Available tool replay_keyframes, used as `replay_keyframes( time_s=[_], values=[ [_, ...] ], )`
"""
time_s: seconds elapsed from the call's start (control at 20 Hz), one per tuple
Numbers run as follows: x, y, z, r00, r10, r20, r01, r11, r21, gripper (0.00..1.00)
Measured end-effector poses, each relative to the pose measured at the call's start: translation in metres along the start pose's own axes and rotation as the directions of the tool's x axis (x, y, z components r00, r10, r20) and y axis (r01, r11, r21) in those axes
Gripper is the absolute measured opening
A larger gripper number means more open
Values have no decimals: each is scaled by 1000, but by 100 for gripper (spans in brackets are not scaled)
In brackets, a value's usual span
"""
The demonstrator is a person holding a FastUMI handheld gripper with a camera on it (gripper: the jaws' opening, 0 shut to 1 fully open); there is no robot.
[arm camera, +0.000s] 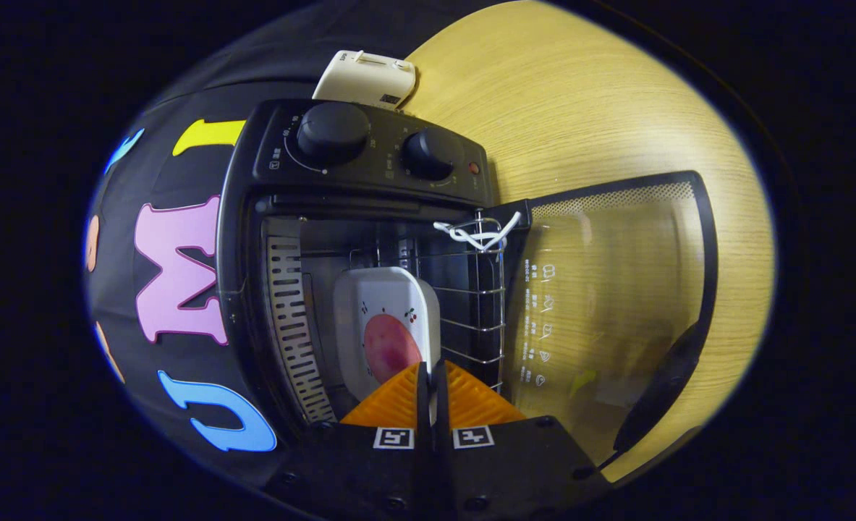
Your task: Open the toaster oven, put the food inside, and close the toaster oven door.
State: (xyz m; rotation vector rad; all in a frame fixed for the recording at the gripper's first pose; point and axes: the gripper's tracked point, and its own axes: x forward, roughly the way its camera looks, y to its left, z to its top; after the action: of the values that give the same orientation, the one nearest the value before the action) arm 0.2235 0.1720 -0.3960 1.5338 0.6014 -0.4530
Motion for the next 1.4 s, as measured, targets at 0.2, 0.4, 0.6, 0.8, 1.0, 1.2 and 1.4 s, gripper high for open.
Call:
replay_keyframes(
  time_s=[0.2,0.4,0.6,0.8,1.0,1.2,1.4],
  values=[
    [-4,6,-2,998,56,-25,-56,998,7,14],
    [-16,15,-6,994,100,-51,-100,995,1,48],
    [-42,10,-16,990,91,-110,-102,990,-93,96],
    [-80,1,-28,980,71,-185,-122,952,-281,97],
    [-124,-34,-36,973,-41,-227,-131,715,-687,98],
    [-147,-88,-9,973,-196,-124,-43,373,-927,98],
    [-141,-137,5,948,-313,-55,-6,156,-988,99]
  ],
)
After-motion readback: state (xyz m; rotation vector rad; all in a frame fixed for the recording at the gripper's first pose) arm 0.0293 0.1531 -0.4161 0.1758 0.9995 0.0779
